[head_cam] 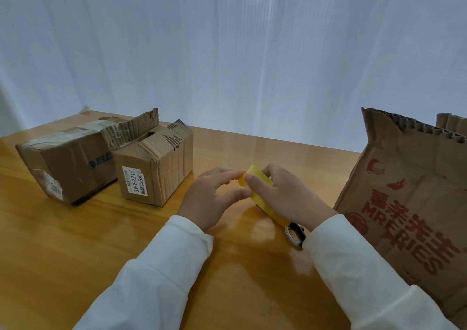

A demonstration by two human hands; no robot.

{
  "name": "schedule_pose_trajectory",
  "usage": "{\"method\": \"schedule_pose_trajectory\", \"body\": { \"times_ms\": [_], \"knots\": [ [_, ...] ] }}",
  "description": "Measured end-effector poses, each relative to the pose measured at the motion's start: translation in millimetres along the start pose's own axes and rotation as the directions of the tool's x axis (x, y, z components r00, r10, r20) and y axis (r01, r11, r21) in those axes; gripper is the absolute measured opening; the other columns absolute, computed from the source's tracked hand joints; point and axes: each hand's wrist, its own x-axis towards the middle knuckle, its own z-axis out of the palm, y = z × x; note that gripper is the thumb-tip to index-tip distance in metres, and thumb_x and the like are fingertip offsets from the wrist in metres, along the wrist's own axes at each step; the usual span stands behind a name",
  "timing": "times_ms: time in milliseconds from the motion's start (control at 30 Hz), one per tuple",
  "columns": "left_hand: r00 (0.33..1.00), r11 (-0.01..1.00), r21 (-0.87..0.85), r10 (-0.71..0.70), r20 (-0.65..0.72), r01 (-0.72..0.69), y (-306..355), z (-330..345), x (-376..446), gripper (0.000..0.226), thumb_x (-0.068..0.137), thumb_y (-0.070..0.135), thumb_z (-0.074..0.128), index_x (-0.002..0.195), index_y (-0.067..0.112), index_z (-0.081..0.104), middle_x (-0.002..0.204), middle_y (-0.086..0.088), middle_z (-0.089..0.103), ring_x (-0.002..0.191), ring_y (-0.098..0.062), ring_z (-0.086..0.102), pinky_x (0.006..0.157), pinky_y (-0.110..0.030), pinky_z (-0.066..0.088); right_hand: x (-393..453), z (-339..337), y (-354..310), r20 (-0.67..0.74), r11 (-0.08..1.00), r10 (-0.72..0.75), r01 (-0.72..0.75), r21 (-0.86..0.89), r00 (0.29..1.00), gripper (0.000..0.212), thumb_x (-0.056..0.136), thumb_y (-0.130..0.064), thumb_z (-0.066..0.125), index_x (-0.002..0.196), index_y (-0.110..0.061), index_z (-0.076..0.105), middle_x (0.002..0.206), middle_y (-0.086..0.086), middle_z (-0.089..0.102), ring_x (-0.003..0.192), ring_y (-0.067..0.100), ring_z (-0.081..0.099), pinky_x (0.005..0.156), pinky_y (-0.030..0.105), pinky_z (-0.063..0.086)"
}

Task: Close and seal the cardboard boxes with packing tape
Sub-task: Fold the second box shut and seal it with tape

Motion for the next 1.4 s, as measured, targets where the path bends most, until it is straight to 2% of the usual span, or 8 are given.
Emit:
{"method": "schedule_pose_trajectory", "body": {
  "times_ms": [167,300,467,733,900,1000,1167,1400],
  "knots": [
    [0.997,0.996,0.032,-0.077,-0.007,0.077,-2.7,0.7,2.8,0.042,0.080,0.040,0.065,0.120,0.025,0.064,0.107,0.013,0.055,0.109,-0.012,0.046,0.094,-0.031,0.041,1.1,3.9,0.9,0.019,0.999,0.015,-0.014,-0.031,1.000,0.039,0.093,-0.059,0.039,0.106,-0.023,0.044,0.088,-0.005,0.066,0.074,0.003,0.059,0.064,0.023,0.043],
    [0.997,0.999,0.042,-0.016,-0.081,0.019,-2.1,1.9,1.9,0.040,0.073,0.048,0.065,0.106,0.027,0.069,0.094,0.021,0.049,0.102,-0.010,0.045,0.087,-0.027,0.041,2.6,4.7,2.7,0.016,0.999,0.027,-0.027,-0.019,1.000,0.041,0.093,-0.059,0.038,0.109,-0.022,0.042,0.089,-0.006,0.063,0.069,0.000,0.058,0.060,0.021,0.041],
    [0.998,1.000,0.019,-0.003,-0.065,0.004,-9.3,4.9,3.3,0.040,0.066,0.068,0.065,0.093,0.040,0.058,0.112,0.017,0.046,0.113,-0.009,0.039,0.094,-0.028,0.035,5.5,3.9,8.4,-0.010,1.000,0.002,-0.002,-0.018,1.000,0.043,0.091,-0.059,0.042,0.108,-0.020,0.047,0.089,-0.006,0.060,0.075,0.007,0.058,0.064,0.024,0.042],
    [0.997,0.998,-0.025,0.065,-0.033,-0.066,-7.1,10.1,2.8,0.024,0.068,0.060,0.054,0.076,0.038,0.050,0.108,0.018,0.051,0.107,-0.007,0.043,0.083,-0.014,0.032,5.7,1.5,12.0,0.010,0.999,-0.026,0.025,0.048,1.000,0.031,0.092,-0.054,0.046,0.098,-0.024,0.050,0.085,-0.001,0.065,0.078,0.014,0.063,0.069,0.026,0.048],
    [0.988,0.988,-0.024,0.153,-0.020,-0.153,-10.6,14.6,1.6,0.051,0.068,0.070,0.058,0.109,0.042,0.047,0.108,0.028,0.050,0.100,0.005,0.051,0.083,-0.009,0.040,3.4,-6.5,14.2,0.037,0.982,-0.030,0.023,0.189,0.999,0.029,0.093,-0.051,0.046,0.095,-0.023,0.053,0.067,-0.001,0.068,0.060,0.008,0.064,0.065,0.027,0.051],
    [0.925,0.931,0.082,0.364,-0.106,-0.357,-14.2,14.5,4.7,0.052,0.082,0.061,0.053,0.125,0.032,0.055,0.113,0.020,0.056,0.102,-0.002,0.053,0.082,-0.014,0.044,2.4,-15.1,14.4,0.059,0.936,-0.026,0.003,0.352,0.998,0.029,0.095,-0.043,0.046,0.095,-0.018,0.059,0.072,0.009,0.070,0.065,0.017,0.064,0.060,0.024,0.053],
    [0.844,0.883,0.204,0.466,-0.267,-0.423,-16.1,12.2,5.0,0.036,0.085,0.035,0.056,0.112,0.014,0.069,0.097,-0.001,0.066,0.090,-0.012,0.056,0.070,-0.029,0.051,-0.5,-9.2,8.5,0.180,0.842,0.013,-0.108,0.529,0.984,0.043,0.099,-0.039,0.038,0.074,-0.009,0.057,0.047,0.002,0.059,0.039,0.012,0.054,0.047,0.022,0.049],
    [0.796,0.861,0.289,0.500,-0.341,-0.418,-14.2,8.4,5.5,0.035,0.085,0.039,0.059,0.103,0.013,0.073,0.087,0.001,0.061,0.081,-0.013,0.055,0.062,-0.033,0.050,4.0,-6.8,6.4,0.139,0.875,0.008,-0.074,0.478,0.990,0.048,0.097,-0.044,0.038,0.070,-0.012,0.061,0.050,0.001,0.062,0.043,0.011,0.057,0.050,0.022,0.049]
  ]
}}
